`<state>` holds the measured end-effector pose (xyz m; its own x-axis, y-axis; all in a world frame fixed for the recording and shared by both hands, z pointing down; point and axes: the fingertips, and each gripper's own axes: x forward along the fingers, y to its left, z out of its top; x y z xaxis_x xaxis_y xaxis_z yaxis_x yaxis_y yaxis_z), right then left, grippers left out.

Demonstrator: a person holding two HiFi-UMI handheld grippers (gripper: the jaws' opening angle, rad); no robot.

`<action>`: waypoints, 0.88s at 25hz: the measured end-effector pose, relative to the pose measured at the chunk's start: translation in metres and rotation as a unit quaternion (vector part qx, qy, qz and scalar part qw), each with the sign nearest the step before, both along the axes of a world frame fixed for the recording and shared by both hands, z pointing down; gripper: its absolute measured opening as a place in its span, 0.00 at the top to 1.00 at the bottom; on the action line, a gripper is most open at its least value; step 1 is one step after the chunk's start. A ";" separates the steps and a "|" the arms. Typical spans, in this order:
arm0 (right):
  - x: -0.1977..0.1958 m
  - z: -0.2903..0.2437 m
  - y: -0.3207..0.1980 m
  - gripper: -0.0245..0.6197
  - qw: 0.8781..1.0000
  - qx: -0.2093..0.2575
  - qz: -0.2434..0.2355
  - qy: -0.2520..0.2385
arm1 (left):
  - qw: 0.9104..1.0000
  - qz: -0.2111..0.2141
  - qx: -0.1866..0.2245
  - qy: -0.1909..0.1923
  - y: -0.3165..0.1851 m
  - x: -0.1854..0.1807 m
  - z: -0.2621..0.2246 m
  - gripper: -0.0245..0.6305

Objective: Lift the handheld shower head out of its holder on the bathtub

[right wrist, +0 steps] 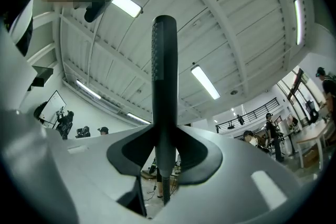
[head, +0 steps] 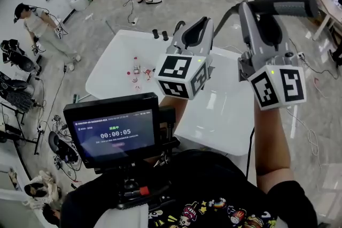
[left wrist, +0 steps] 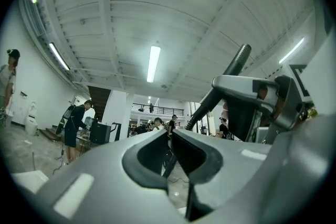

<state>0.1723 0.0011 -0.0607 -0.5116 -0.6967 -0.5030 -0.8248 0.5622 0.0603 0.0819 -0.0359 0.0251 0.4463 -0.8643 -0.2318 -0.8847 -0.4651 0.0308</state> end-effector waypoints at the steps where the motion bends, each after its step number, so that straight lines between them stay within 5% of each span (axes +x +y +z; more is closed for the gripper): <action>1: 0.001 0.001 -0.001 0.72 1.000 0.000 -0.001 0.001 | 1.000 -0.001 0.001 -0.003 -0.001 0.001 0.000 0.92; 22: 0.006 0.008 -0.023 0.72 1.000 -0.002 0.002 0.006 | 1.000 -0.004 -0.024 -0.002 -0.039 0.005 0.023 0.92</action>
